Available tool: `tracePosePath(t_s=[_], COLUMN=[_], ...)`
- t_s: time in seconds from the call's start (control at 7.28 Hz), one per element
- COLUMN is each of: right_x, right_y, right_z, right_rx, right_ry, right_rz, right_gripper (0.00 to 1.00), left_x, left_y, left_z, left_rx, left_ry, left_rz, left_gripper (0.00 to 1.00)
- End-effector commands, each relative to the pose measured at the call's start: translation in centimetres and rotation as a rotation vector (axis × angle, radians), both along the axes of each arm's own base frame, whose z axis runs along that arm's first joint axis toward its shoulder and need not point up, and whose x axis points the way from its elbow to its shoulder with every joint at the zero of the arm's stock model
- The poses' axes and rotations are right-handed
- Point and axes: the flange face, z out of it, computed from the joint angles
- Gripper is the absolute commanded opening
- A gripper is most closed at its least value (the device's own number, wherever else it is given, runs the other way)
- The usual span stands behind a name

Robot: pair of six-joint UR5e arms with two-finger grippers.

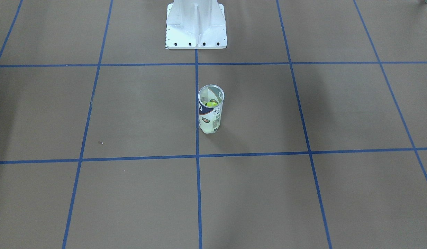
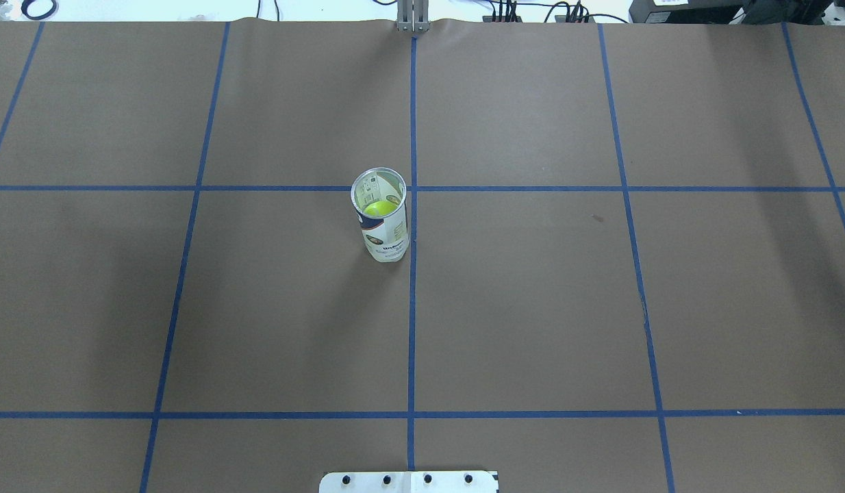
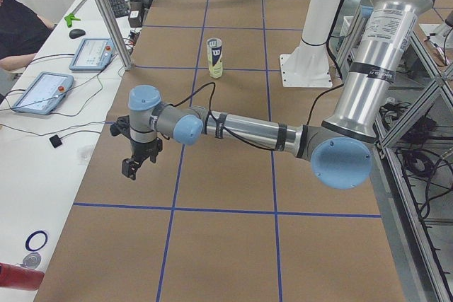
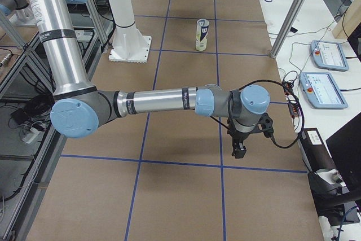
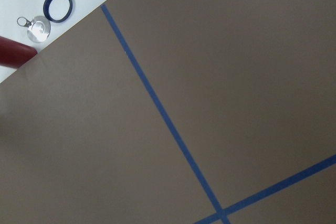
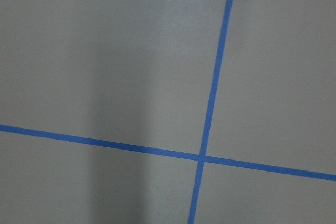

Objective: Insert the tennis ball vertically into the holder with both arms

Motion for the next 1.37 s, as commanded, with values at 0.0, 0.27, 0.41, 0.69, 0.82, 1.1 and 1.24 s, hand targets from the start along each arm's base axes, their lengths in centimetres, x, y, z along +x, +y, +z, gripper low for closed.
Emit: tracePosePath(t_s=[0.0, 0.27, 0.41, 0.69, 0.82, 1.1, 1.24], right_x=[0.6, 0.6, 0.5, 0.5, 0.5, 0.4, 0.5], right_y=[3.6, 5.1, 5.4, 5.5, 5.8, 7.2, 8.1], right_z=[3.0, 3.7, 4.1, 4.4, 4.8, 6.0, 5.6], right_rx=[-0.003, -0.031, -0.043, -0.051, -0.06, -0.077, -0.069], right_ry=[0.059, 0.057, 0.052, 0.052, 0.051, 0.044, 0.031], right_rz=[-0.004, 0.015, 0.016, 0.016, 0.015, 0.013, 0.02], right_gripper=[0.99, 0.99, 0.99, 0.99, 0.99, 0.99, 0.99], left_x=[-0.2, -0.2, -0.4, -0.7, -0.6, -0.6, -0.5], left_y=[2.9, 6.2, 8.4, 12.2, 11.4, 10.9, 9.9], left_z=[0.2, -6.4, -7.4, -4.3, -1.7, 1.0, 2.0], left_rx=[-0.166, -0.258, -0.35, -0.385, -0.419, -0.428, -0.451], left_ry=[0.189, 0.216, 0.202, 0.178, 0.163, 0.157, 0.158], left_rz=[-0.153, -0.242, -0.25, -0.195, -0.188, -0.19, -0.192], left_gripper=[1.0, 1.0, 1.0, 1.0, 1.0, 1.0, 1.0])
